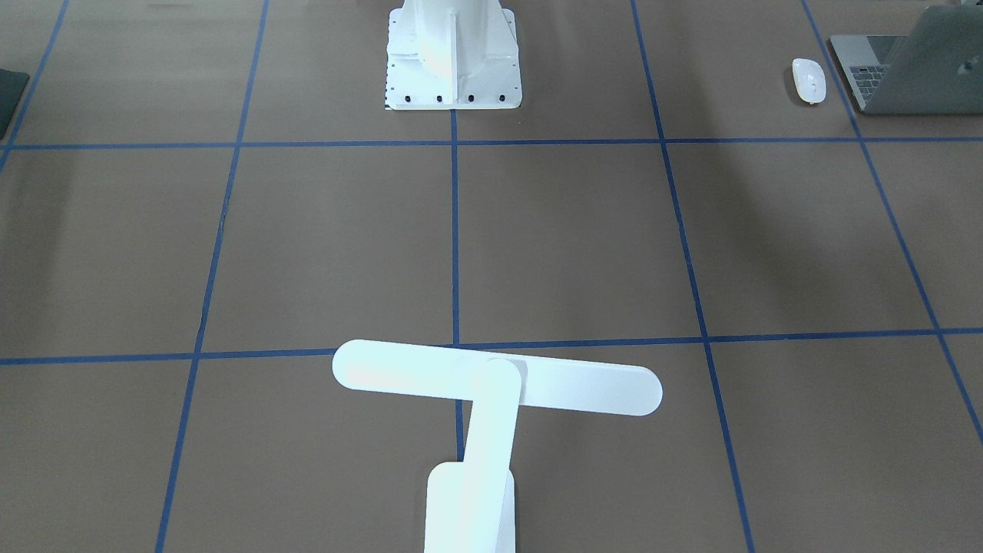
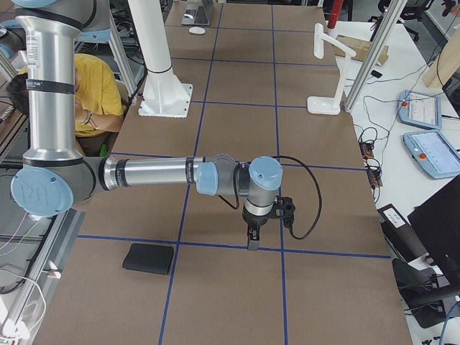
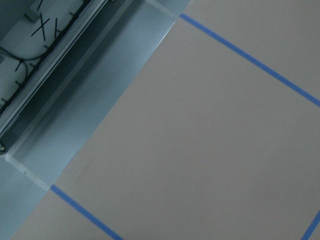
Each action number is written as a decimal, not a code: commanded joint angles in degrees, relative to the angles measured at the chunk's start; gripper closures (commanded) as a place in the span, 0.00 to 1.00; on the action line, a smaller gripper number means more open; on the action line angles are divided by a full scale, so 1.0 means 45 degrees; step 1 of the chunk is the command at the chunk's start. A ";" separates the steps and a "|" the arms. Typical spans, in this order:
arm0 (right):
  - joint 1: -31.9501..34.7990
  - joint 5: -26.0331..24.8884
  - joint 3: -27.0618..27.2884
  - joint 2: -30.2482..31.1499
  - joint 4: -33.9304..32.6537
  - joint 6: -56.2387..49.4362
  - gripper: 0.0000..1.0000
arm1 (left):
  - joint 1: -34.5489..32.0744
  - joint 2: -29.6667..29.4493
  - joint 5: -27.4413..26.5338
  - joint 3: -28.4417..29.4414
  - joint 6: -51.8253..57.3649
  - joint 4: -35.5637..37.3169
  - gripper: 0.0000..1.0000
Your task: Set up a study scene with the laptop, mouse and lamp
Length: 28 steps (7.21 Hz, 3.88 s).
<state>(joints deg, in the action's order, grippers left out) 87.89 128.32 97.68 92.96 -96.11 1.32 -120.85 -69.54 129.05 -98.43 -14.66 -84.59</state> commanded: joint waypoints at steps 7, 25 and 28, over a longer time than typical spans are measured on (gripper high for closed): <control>0.0000 0.0000 -0.0007 -0.0032 0.0011 0.0000 0.00 | -0.3770 0.3285 0.1166 -0.1509 -0.3754 0.2021 0.02; 0.0000 0.0039 0.0091 -0.0052 0.0011 0.0000 0.00 | -0.3692 0.1042 0.3099 -0.1076 -0.5044 0.1728 1.00; -0.0020 0.0078 0.0091 -0.0052 -0.0009 0.0000 0.00 | -0.1784 -0.1161 0.3626 -0.1077 -0.5918 0.1747 1.00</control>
<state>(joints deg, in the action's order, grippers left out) 87.83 128.63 98.09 92.72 -96.08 1.32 -132.50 -70.65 144.88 -103.25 -39.25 -76.72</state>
